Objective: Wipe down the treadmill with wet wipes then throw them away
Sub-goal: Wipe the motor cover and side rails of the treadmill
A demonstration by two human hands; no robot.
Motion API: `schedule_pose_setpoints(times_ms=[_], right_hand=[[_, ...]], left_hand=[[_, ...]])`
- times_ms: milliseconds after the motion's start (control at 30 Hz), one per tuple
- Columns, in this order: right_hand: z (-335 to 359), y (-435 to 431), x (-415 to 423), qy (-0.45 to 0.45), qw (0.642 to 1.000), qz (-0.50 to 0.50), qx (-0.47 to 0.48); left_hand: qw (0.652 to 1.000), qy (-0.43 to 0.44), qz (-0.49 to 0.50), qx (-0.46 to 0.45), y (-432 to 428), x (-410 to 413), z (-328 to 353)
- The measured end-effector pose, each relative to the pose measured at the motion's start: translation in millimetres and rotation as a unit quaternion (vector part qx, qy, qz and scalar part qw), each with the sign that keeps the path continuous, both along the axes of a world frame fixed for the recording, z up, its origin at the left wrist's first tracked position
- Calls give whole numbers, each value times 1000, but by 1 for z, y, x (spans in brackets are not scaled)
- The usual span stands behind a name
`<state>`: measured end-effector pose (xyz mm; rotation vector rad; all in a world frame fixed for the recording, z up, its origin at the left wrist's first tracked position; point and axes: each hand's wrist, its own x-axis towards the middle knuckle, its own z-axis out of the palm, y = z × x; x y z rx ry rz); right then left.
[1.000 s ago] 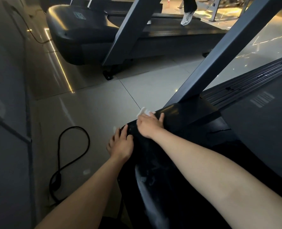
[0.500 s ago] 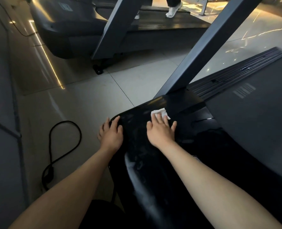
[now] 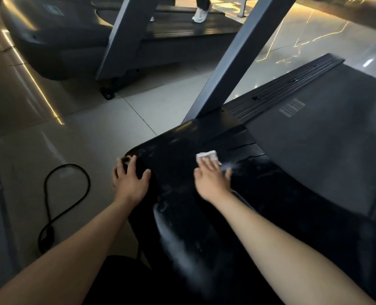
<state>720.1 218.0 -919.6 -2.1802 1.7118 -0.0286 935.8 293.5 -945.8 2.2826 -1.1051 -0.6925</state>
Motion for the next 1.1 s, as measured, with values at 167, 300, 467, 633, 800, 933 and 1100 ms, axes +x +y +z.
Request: schedule_pose_setpoints(times_ms=[167,300,467,633,800,933,1100], right_hand=[[-3,17,-4,6,1000,-6,-22],[-10,73,36,-59,983,151,-90],[-21,111,46,-45,957,268,-105],[-9,63,27,-24,983,155,-96],[-5,21,0,-2,999,33,-32],[-4,34,8,-60,986,148,-51],[-3,7,-10,-55,986,154,-22]], left_hand=[[998,44,34,-17,11,-10,2],[994,80,69,-30,16,-12,6],[996,61,63,-24,18,-11,9],[993,-98,-66,-12,12,-30,11],[977,-133,-165,-16,10,-48,10],[975,-159,-154,-22,5,-48,12],[970,-164,-180,-24,-13,-64,17]])
